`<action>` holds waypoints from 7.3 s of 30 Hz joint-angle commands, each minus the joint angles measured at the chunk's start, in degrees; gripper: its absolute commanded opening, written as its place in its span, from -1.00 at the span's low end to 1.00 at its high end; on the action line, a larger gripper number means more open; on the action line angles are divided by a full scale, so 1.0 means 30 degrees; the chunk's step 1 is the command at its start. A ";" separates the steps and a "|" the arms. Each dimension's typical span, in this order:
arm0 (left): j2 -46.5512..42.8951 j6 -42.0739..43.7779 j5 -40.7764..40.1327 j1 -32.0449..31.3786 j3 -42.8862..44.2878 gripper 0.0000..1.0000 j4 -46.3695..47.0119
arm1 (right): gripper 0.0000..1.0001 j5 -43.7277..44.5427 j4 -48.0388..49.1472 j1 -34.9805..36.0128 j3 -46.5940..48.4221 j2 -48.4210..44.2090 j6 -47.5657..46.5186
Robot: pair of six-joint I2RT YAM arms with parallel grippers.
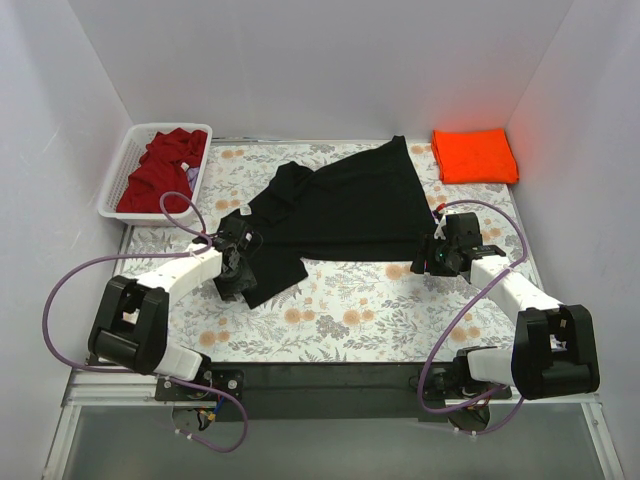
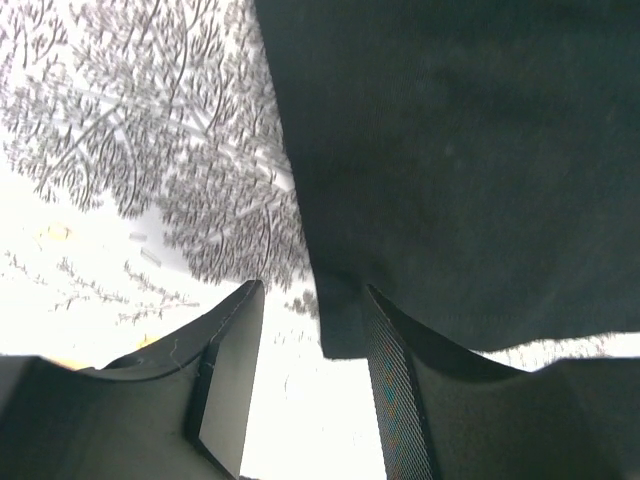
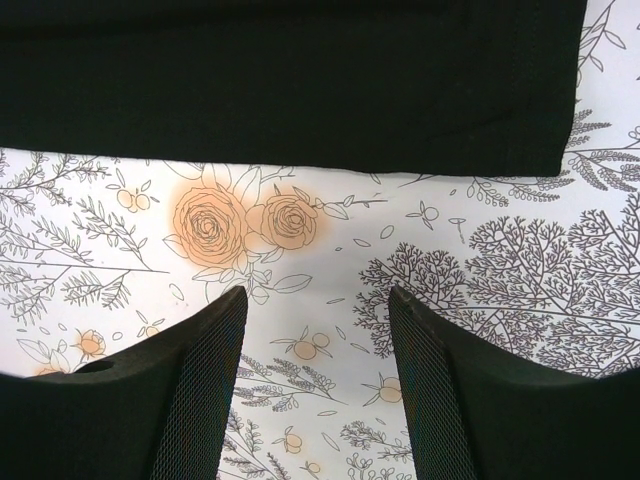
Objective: Fold and stack the t-shirts
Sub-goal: Flatten the tshirt out, then fold the tshirt
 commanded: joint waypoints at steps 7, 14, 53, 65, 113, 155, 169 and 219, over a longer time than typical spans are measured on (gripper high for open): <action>-0.1045 -0.0947 0.0467 -0.0325 0.0370 -0.12 -0.0614 | 0.31 -0.0300 0.0612 0.0100 -0.0135 -0.0454 -0.0188; 0.0040 -0.1035 0.0352 -0.0706 0.0719 -0.13 -0.0116 | 0.31 -0.0387 0.0641 0.0129 -0.0223 -0.0455 -0.0246; -0.3268 -0.0538 -0.1291 -0.1263 0.0516 -1.00 0.0234 | 0.44 0.4562 -0.1525 0.0041 0.0684 -0.1305 0.0925; -0.4353 0.2011 -0.1026 -0.1263 -0.1475 -1.00 0.3662 | 0.26 0.5004 -0.1381 -0.0984 0.3203 0.1858 0.1452; -0.3592 0.2598 0.0732 -0.0590 -0.1740 -1.00 0.4806 | -0.05 0.5472 -0.1380 -0.2010 0.4230 0.6753 0.1599; -0.1253 0.3504 -0.1022 0.3128 0.5454 -1.00 0.3465 | -0.97 0.3069 -0.3690 -0.2039 1.0198 0.5054 0.0897; -0.4611 0.8161 -0.8788 0.3483 1.8738 -1.00 0.0262 | -0.97 0.2657 -0.4896 -0.2039 1.7005 -0.2293 -0.1739; 1.1993 0.9837 -0.1116 0.3513 1.6129 -1.00 0.8763 | -0.97 0.0815 0.7789 -0.2654 1.1288 1.1145 -0.4084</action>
